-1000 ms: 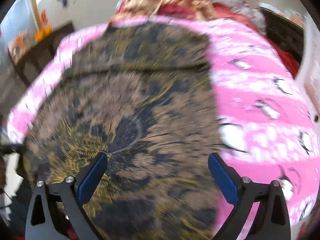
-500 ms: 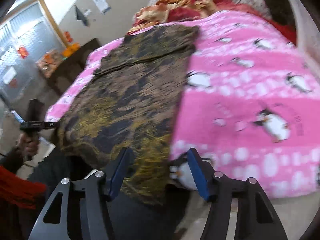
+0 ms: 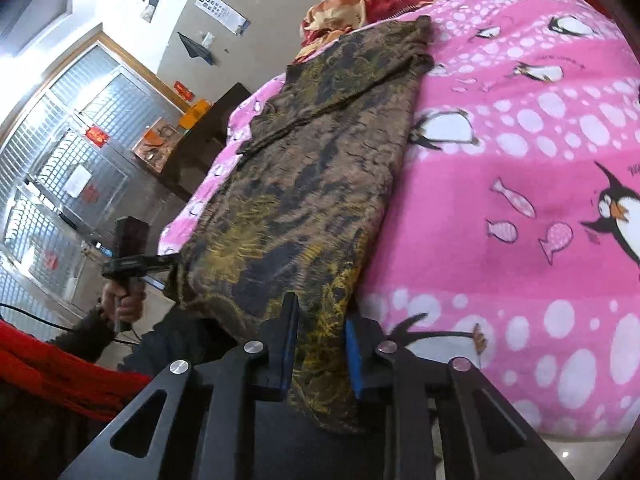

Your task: Fold small clothes

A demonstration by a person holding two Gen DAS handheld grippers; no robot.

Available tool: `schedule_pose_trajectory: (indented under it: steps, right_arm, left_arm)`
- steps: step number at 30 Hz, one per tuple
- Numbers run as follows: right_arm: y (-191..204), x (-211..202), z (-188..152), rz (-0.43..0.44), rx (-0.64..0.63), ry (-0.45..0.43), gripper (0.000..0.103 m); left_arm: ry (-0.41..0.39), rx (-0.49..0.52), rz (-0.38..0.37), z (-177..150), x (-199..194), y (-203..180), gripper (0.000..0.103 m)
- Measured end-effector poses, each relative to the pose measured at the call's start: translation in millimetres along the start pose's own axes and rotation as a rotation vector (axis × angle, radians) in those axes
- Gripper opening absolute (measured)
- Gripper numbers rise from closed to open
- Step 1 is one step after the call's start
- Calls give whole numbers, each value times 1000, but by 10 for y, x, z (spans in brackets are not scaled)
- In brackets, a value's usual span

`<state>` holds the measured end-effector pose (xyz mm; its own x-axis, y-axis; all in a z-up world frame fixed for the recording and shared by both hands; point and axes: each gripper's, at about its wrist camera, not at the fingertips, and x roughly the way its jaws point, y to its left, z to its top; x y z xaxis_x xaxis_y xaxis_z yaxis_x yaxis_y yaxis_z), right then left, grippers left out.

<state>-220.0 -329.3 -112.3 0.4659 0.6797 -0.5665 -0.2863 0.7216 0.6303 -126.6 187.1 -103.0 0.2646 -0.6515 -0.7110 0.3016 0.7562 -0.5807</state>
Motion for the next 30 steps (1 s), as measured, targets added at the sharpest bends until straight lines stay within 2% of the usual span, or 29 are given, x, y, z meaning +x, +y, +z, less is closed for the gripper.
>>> schedule_pose_trajectory:
  steps: [2, 3, 4, 5, 6, 8, 9, 10, 12, 15, 17, 19, 23, 25, 28, 30]
  right_arm:
    - [-5, 12, -7, 4, 19, -13, 18]
    - [30, 25, -14, 0, 7, -15, 19]
    - [55, 44, -21, -13, -13, -8, 20]
    - [70, 49, -28, -23, -30, -6, 19]
    - [83, 54, -12, -25, -34, -6, 19]
    - [115, 47, 24, -27, -30, 0, 18]
    - [163, 44, 52, -40, -45, 1, 15]
    - [205, 24, 84, -33, -50, 0, 8]
    - [281, -100, 165, 7, -45, -54, 7]
    - [437, -415, 271, 22, -57, -173, 5]
    - [566, -607, 321, 30, -78, -227, 5]
    - [753, -795, 358, 43, -124, -266, 5]
    - [1040, -1142, 398, 62, -183, -337, 4]
    - [1163, -1292, 409, 64, -206, -352, 4]
    - [1278, -1502, 400, 67, -232, -379, 4]
    - [1299, -1589, 436, 72, -239, -399, 4]
  left_arm:
    - [-1, 3, 14, 7, 11, -20, 45]
    - [-5, -5, 15, 12, 4, -11, 40]
    - [-11, -19, 30, 18, -2, 8, 32]
    - [-10, -29, 52, 24, 4, 31, 14]
    - [-11, -41, 69, 23, 4, 65, 4]
    - [-23, -73, 62, 11, -20, 118, 4]
    - [-36, -71, 82, 3, -48, 97, 4]
    - [-49, -55, 108, -10, -94, 54, 4]
    - [-96, -47, 129, -47, -266, -24, 4]
    - [-209, -73, 52, -121, -673, -111, 3]
    - [-270, -77, 36, -167, -912, -162, 2]
    - [-334, -79, -7, -231, -1186, -223, 2]
    - [-420, -51, -39, -349, -1644, -393, 3]
    - [-424, -22, -74, -399, -1806, -512, 3]
    - [-399, 73, -90, -453, -1954, -778, 3]
    - [-399, 113, -70, -426, -1976, -904, 3]
